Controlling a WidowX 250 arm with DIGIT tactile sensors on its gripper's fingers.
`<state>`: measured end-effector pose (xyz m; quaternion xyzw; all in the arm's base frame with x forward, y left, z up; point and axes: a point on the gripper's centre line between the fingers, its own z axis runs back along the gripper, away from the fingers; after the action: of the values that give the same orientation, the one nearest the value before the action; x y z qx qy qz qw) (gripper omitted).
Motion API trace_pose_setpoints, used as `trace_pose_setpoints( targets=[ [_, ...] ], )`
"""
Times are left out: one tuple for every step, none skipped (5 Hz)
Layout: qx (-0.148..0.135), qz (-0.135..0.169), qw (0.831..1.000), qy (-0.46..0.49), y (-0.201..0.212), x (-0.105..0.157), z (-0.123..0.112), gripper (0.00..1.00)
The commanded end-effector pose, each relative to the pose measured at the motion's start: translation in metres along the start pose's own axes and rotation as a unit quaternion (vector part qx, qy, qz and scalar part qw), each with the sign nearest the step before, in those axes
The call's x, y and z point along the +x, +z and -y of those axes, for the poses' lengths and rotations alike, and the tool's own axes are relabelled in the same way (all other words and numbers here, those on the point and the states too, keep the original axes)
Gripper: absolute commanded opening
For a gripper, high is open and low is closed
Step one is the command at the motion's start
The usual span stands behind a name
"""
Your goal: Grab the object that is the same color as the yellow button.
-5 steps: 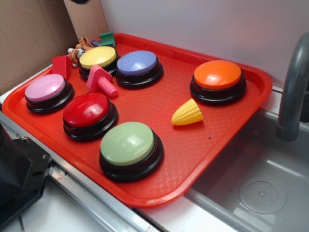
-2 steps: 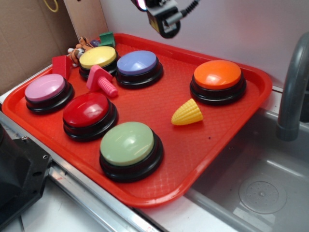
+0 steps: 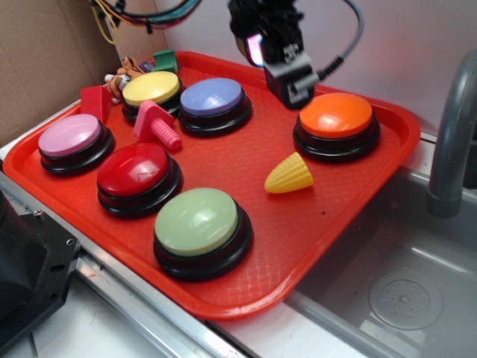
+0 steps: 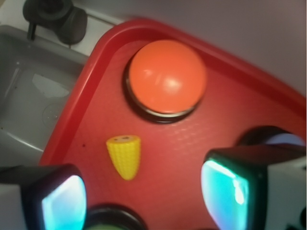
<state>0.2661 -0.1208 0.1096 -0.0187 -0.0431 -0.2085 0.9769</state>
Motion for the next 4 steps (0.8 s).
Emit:
trace_pose_setpoints(
  targets=[
    [-0.024,0.002,1.000,-0.008,-0.028,0.001,0.018,1.00],
    [-0.020,-0.001,1.000,0.002,-0.041,0.000,0.016,1.00],
    [-0.019,-0.003,1.000,0.002,-0.052,-0.001,0.016,1.00],
    [-0.027,-0.007,0.999,0.016,-0.062,-0.011,0.015,1.00]
  ],
)
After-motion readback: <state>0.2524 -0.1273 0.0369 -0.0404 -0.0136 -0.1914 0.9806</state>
